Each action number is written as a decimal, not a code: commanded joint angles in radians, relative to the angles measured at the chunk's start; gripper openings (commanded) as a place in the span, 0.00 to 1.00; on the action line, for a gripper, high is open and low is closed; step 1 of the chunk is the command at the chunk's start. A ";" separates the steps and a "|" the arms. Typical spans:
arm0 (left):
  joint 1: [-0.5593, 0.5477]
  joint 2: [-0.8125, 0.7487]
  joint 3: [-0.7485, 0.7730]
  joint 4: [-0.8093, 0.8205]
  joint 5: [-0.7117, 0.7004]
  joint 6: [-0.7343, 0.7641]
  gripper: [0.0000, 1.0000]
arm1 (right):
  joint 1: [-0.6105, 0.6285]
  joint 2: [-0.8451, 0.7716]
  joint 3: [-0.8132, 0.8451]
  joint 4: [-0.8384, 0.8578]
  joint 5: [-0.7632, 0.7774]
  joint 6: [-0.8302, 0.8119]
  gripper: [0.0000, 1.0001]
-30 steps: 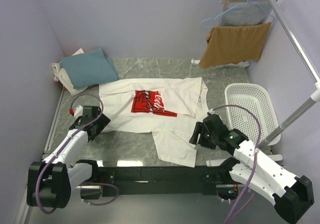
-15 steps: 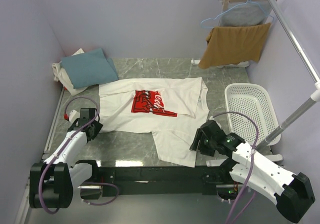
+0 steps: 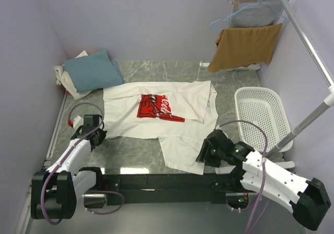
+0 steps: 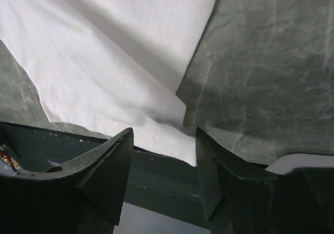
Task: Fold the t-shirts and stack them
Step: Grap the side of the flattened tshirt closest away from the robot with both arms, then fold the other side of the tshirt into a rectangle
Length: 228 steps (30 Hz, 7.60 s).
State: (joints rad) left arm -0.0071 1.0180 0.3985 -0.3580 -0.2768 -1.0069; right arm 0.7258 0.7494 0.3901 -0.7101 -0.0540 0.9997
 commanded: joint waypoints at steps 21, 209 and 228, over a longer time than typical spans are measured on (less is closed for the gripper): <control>0.004 -0.052 -0.012 0.051 0.067 0.053 0.01 | 0.210 0.154 0.084 -0.160 0.281 0.198 0.63; -0.189 0.196 0.300 0.099 0.042 0.211 0.99 | -0.361 0.855 0.833 0.290 0.283 -0.481 0.89; -0.197 0.132 0.145 0.266 -0.028 0.192 1.00 | -0.361 0.915 0.593 0.359 0.166 -0.483 0.89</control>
State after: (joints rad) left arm -0.2020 1.1286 0.5007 -0.1757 -0.2424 -0.8326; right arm 0.3622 1.6165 0.9791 -0.3561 0.0959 0.5285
